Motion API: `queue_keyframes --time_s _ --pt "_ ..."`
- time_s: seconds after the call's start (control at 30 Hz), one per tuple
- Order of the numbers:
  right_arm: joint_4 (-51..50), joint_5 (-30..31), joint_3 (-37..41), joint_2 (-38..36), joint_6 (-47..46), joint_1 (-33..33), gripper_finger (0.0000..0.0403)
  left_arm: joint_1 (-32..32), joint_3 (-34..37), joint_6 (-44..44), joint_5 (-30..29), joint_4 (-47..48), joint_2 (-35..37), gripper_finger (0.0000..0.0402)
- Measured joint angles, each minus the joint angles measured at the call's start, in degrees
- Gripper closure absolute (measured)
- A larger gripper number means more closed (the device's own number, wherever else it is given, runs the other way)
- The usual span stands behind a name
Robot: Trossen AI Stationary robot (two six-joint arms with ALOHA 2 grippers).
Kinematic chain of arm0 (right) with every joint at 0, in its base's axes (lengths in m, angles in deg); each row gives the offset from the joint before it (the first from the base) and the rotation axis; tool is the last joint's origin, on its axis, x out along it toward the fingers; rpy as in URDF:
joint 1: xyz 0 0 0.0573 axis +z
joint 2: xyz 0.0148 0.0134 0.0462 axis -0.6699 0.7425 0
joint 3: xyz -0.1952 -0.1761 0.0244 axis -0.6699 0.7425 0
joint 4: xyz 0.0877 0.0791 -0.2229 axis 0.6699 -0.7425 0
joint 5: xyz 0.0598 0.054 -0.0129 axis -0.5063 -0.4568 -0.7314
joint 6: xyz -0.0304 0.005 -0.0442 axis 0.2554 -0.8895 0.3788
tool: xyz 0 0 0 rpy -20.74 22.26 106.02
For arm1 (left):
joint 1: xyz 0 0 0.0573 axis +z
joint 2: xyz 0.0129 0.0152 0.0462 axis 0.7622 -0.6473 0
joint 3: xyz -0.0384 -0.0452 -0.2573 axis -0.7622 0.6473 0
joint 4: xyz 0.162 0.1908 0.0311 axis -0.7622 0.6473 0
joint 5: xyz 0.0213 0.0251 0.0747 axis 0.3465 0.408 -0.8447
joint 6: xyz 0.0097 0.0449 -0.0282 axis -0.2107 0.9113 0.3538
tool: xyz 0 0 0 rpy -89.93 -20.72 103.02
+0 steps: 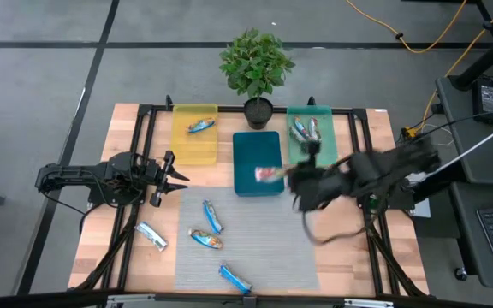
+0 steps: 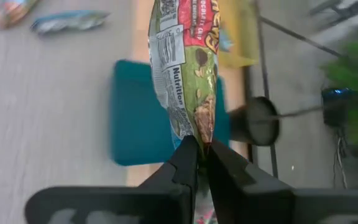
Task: Pick and place Granola Bars by type
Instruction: Put the red granola bar into the green bin
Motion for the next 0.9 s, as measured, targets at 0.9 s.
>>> queue_keyframes --time_s 0.9 --pt "14.73 -11.44 26.71 -27.28 4.23 -46.55 0.0368 0.0 0.0 0.0 0.0 -0.02 0.02 0.0307"
